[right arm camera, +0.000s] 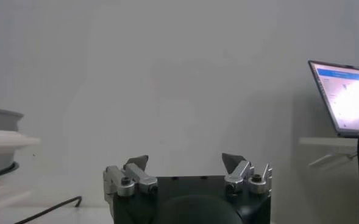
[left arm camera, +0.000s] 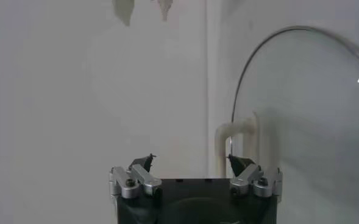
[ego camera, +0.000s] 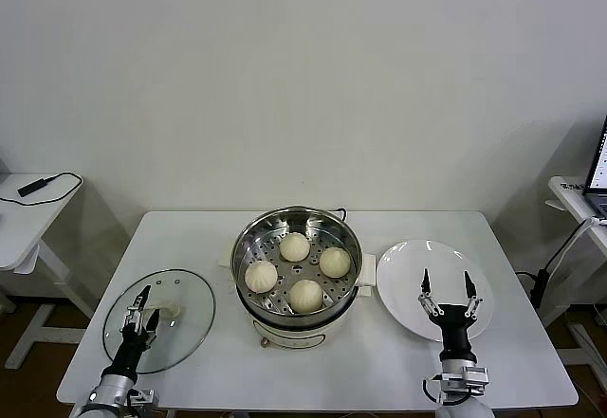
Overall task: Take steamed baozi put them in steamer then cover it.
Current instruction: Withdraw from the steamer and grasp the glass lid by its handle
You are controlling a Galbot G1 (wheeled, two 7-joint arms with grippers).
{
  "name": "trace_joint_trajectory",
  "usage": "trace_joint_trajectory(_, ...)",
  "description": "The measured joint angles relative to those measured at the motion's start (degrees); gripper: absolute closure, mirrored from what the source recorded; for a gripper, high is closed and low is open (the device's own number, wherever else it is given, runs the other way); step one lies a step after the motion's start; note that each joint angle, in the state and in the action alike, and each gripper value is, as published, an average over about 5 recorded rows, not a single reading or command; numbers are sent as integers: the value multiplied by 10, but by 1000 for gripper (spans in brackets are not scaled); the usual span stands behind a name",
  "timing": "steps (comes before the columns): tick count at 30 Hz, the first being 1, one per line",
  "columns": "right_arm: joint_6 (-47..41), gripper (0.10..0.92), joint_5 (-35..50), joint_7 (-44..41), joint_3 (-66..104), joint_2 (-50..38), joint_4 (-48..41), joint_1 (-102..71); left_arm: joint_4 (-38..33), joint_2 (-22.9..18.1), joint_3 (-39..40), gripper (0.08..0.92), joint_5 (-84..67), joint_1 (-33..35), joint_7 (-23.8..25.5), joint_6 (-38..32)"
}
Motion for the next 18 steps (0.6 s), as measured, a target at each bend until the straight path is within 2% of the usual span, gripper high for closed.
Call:
trace_joint_trajectory(15, 0, 203, -13, -2, 4, 6, 1, -4, 32, -3, 8, 177, 7, -39, -6, 1)
trace_joint_trajectory(18, 0, 203, -14, -2, 5, 7, 0, -4, 38, -4, 9, 208, 7, -45, -4, 1)
